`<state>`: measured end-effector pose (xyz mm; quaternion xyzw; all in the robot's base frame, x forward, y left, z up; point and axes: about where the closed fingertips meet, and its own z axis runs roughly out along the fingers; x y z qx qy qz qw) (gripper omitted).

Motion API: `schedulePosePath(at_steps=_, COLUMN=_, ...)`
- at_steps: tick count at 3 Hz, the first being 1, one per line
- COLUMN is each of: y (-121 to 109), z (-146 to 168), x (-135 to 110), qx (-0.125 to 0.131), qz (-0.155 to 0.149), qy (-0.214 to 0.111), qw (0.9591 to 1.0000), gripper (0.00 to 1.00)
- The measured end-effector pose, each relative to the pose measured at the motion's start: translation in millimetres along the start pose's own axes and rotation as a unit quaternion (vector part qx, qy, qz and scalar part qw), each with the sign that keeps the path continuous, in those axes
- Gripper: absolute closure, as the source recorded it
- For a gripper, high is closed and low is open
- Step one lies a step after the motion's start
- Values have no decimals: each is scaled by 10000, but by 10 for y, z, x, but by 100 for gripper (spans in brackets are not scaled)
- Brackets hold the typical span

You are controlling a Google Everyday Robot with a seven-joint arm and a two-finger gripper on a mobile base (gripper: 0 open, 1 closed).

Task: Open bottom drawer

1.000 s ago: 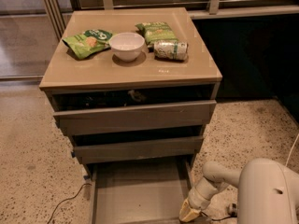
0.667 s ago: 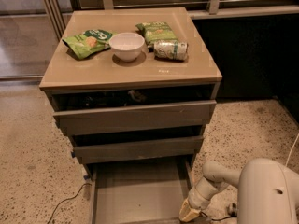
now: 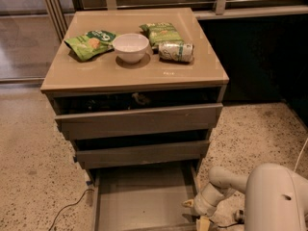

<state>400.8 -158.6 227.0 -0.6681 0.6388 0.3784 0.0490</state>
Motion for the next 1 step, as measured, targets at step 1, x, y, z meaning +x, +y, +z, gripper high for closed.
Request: schedulePosePath(at_steps=1, y=0, z=0, x=0, qx=0, qz=0, qy=0, qw=10000, gripper=0)
